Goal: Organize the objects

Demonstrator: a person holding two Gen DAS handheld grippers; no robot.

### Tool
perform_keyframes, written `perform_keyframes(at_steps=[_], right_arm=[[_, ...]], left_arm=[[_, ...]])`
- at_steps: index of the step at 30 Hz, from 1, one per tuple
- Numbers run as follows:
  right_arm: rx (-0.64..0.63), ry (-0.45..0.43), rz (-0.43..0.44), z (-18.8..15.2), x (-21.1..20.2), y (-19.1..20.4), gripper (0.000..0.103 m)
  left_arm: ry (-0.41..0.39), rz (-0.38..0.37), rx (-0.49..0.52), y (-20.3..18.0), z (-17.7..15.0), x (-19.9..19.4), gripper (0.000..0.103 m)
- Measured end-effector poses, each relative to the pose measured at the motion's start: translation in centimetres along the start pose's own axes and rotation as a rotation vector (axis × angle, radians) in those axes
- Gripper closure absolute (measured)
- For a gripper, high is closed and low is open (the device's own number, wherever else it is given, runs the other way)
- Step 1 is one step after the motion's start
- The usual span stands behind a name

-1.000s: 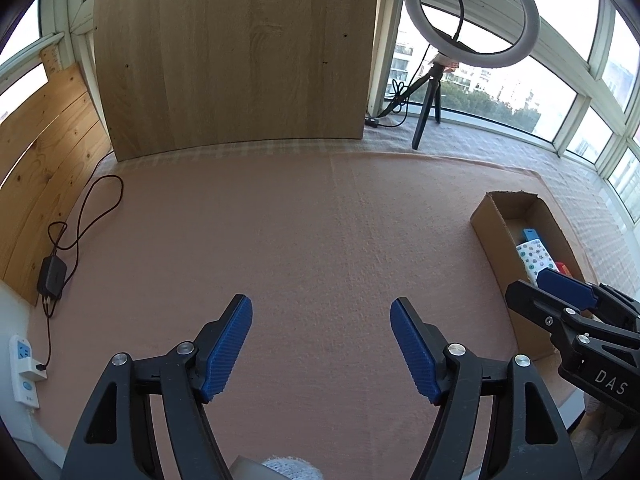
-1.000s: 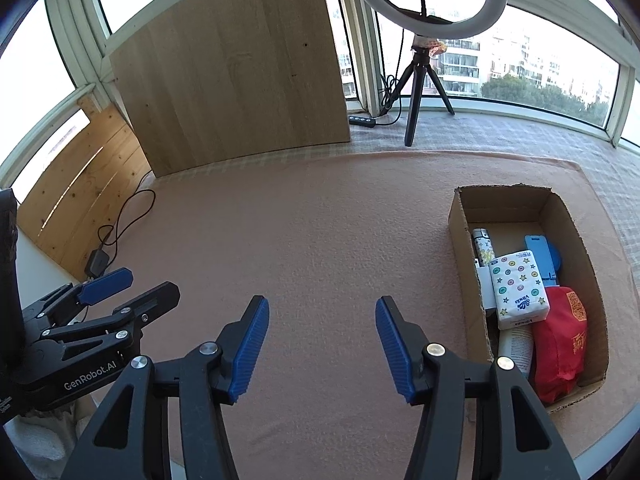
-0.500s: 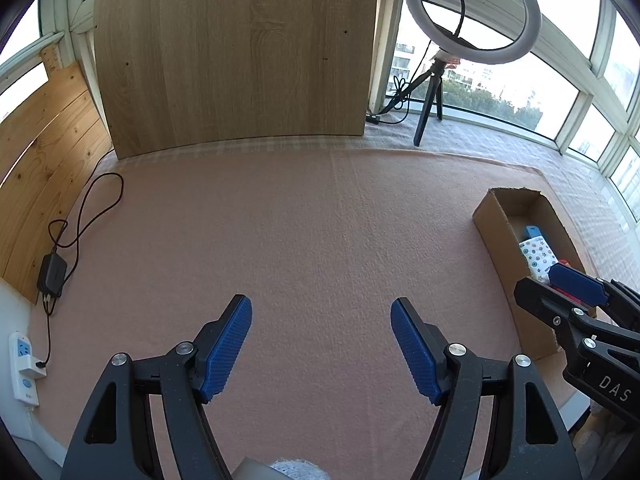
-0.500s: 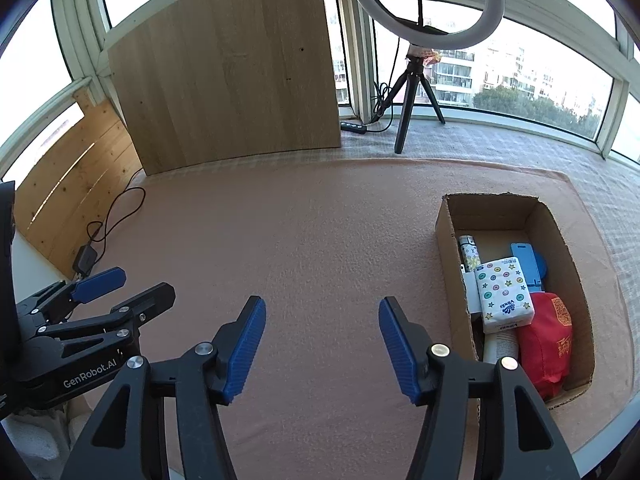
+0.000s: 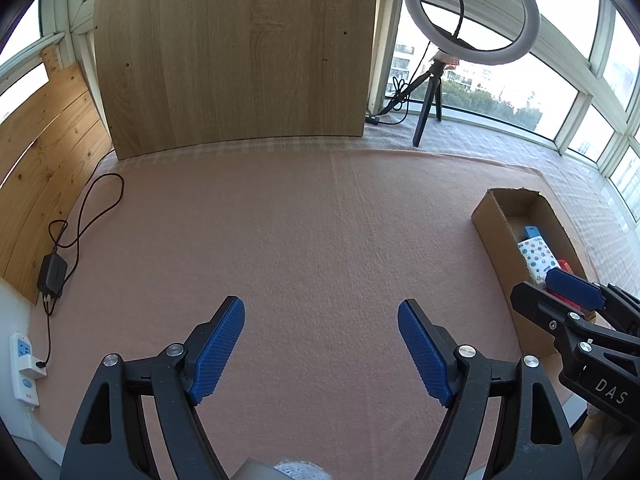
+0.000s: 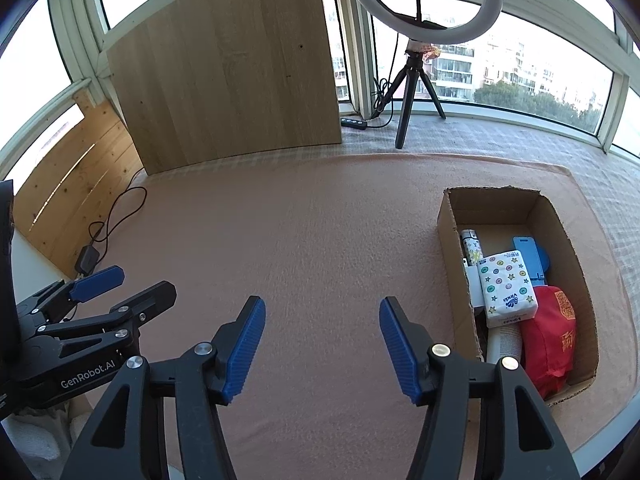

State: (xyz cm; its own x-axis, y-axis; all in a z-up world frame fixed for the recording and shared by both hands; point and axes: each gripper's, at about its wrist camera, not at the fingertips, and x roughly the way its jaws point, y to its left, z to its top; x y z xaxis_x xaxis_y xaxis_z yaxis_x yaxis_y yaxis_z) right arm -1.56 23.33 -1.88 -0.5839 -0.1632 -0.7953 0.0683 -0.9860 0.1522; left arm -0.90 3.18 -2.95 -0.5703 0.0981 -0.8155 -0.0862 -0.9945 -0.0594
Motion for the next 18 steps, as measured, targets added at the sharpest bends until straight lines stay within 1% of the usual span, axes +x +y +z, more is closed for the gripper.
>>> perform_keyframes(at_steps=[12,14,18], right_arm=[[0.003,0.015,0.007,-0.46,0.37,0.15,0.047],[0.004,0.018,0.007,-0.51,0.44,0.16,0.047],[0.012,0.028,0.01,-0.67,0.91,0.01,0.047]], left_arm=[[0.01,0.008,-0.011,0.49,-0.4,0.17,0.02],[0.014,0.008,-0.013,0.66,-0.45,0.28,0.017],[0.022,0.012,-0.012,0.83,-0.58,0.61,0.017]])
